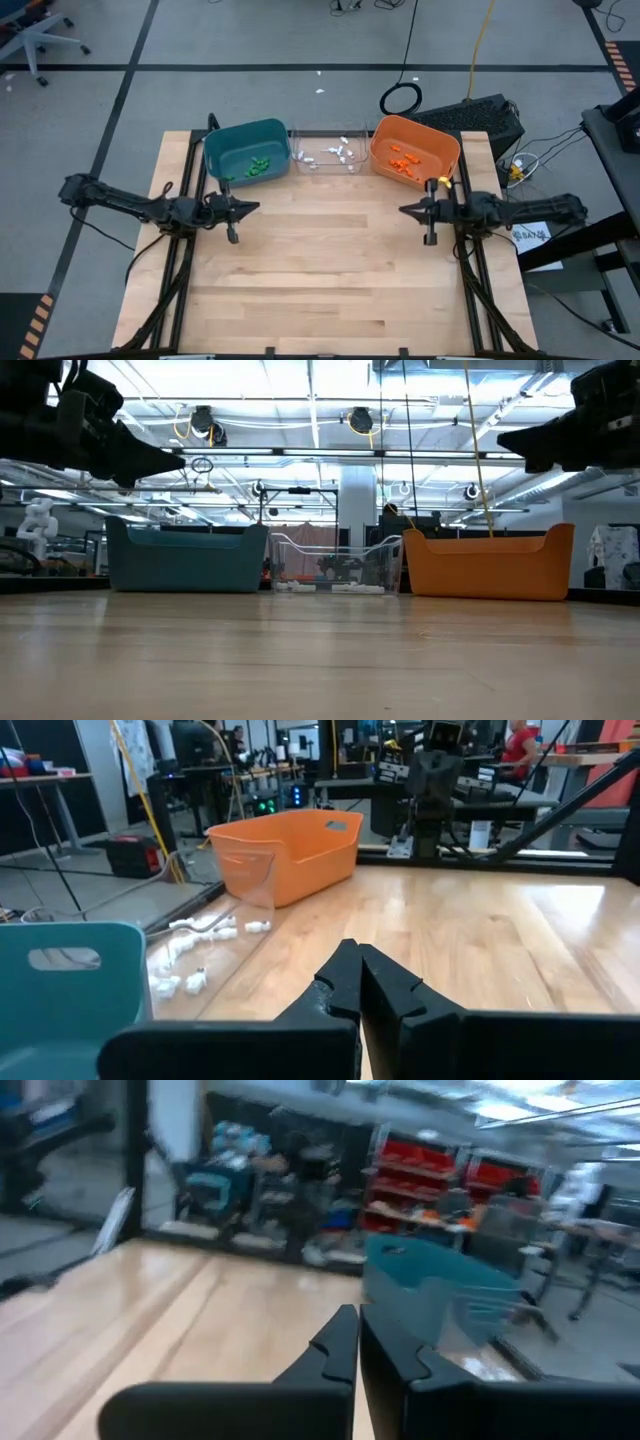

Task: Sort Halloween decoration
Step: Return to Home Position

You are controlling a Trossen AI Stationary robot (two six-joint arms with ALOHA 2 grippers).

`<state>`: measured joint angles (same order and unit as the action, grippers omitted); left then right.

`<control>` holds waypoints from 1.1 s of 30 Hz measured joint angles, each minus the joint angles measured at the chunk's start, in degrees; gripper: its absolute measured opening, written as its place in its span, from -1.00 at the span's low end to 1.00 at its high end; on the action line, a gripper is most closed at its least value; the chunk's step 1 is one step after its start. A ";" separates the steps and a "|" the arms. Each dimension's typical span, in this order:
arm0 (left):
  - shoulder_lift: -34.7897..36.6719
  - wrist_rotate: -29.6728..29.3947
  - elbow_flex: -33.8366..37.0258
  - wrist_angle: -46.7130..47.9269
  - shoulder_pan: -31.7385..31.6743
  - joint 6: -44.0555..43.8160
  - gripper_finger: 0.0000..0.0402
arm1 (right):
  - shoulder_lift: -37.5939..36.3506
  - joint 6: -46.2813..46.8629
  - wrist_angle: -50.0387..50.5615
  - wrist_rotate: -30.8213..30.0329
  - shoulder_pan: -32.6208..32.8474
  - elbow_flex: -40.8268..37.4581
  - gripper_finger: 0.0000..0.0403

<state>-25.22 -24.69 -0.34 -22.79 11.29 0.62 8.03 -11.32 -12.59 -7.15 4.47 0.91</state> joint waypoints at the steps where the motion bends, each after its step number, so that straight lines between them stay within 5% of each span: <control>1: 0.53 0.00 0.00 0.26 0.02 -0.16 -0.99 | -1.42 0.67 0.85 -0.44 -0.02 0.00 -1.00; 8: 2.87 0.02 0.02 0.49 0.02 0.97 -0.99 | -8.03 0.44 9.00 3.98 -0.06 -0.04 -1.00; 24: 3.57 0.24 0.04 0.88 0.02 1.27 -0.99 | -7.93 -1.28 10.60 11.93 -1.40 0.22 -1.00; 30: 3.75 0.48 0.09 0.86 -0.02 1.81 -0.99 | -7.91 1.75 11.40 11.74 -1.38 0.28 -1.00; 33: 3.85 0.48 0.09 0.17 0.00 2.69 -0.99 | -7.92 1.13 10.89 6.93 -1.36 0.33 -1.00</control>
<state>-21.37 -24.21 -0.25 -22.62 11.29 3.31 0.11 -10.20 -1.70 -0.22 3.11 1.23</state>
